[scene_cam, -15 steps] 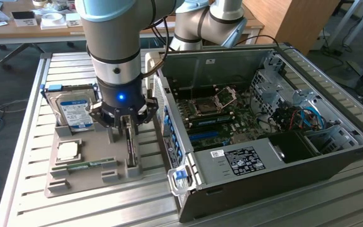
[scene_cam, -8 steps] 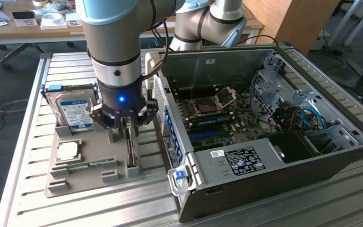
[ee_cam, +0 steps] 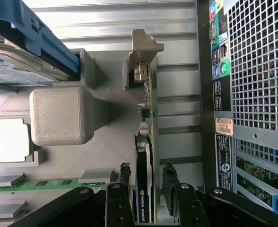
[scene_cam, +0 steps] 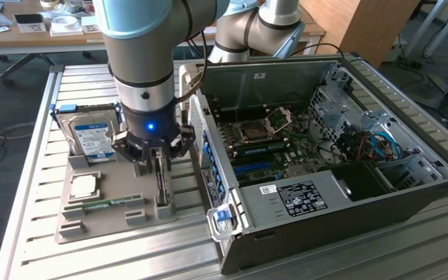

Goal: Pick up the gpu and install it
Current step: 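Pick up the gpu and move the gpu toward the slot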

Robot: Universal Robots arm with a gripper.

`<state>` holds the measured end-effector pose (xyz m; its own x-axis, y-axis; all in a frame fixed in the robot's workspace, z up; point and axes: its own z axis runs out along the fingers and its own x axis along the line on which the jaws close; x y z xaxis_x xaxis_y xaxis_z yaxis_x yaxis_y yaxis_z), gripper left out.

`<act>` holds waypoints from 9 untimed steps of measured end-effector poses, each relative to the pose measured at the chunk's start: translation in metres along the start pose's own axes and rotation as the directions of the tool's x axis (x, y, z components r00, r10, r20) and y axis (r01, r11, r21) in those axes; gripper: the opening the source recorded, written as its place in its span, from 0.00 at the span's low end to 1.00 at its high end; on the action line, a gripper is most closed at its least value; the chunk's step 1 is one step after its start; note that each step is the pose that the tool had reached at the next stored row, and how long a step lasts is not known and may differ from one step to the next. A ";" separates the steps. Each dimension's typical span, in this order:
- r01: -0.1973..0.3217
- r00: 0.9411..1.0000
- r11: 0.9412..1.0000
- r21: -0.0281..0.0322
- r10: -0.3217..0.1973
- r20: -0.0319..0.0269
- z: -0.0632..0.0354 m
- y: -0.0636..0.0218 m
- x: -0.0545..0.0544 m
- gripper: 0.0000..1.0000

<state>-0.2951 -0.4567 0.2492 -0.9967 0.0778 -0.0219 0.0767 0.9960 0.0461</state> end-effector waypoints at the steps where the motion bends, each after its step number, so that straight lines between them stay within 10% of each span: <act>1: 0.000 1.000 1.000 0.000 0.000 0.000 0.0010 0.0000 0.000 0.41; 9: 0.000 1.000 1.000 0.000 0.000 0.000 0.0045 -0.0002 0.000 0.41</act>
<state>-0.2951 -0.4568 0.2447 -0.9967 0.0777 -0.0221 0.0767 0.9960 0.0463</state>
